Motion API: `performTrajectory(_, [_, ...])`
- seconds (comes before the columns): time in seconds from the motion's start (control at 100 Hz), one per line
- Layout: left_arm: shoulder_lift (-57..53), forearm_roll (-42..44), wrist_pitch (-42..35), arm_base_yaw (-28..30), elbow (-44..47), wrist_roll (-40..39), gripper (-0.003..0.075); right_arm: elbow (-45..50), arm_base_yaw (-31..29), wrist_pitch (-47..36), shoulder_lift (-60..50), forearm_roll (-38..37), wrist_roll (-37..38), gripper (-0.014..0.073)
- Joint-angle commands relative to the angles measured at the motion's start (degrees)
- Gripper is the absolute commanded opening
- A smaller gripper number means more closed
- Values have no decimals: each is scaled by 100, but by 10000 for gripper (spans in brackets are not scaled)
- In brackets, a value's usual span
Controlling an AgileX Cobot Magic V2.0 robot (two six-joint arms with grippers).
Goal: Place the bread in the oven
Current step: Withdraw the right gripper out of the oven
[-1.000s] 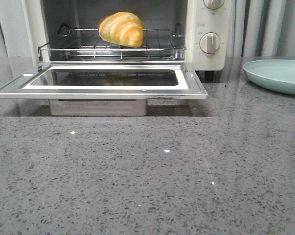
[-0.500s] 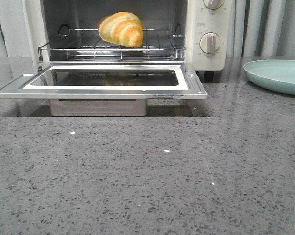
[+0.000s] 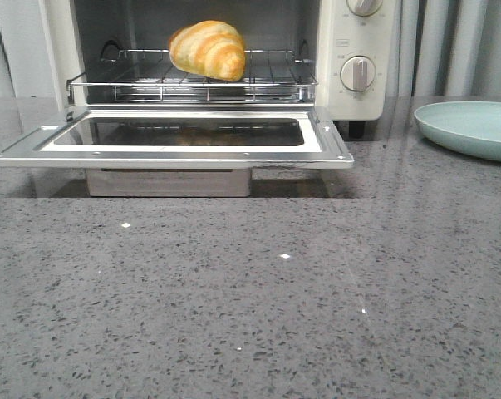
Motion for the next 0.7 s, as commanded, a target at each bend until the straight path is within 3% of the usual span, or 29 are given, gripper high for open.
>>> performTrajectory(0.0, [-293, 169, -797, 109, -120, 69, -21, -143, -9, -428, 67, -121, 5, -48])
performTrajectory(0.08, [-733, 719, -863, 325, 156, 286, -21, -143, -9, -428, 67, -121, 5, -48])
performTrajectory(0.2, [-1381, 1530, -1064, 792, 966, -191, -21, -143, -9, -428, 67, -121, 5, -48])
performTrajectory(0.42, [-2206, 1561, -473, 1696, 1929, -1804, -21, -143, -9, -428, 67, -121, 5, -48])
performTrajectory(0.59, [-2194, 1550, 488, 1872, 2018, -2041, -21, -143, -9, -428, 67, -121, 5, -48])
performTrajectory(0.69, [-2194, 1543, 583, 1872, 2162, -2041, -21, -143, -9, -428, 67, -121, 5, -48])
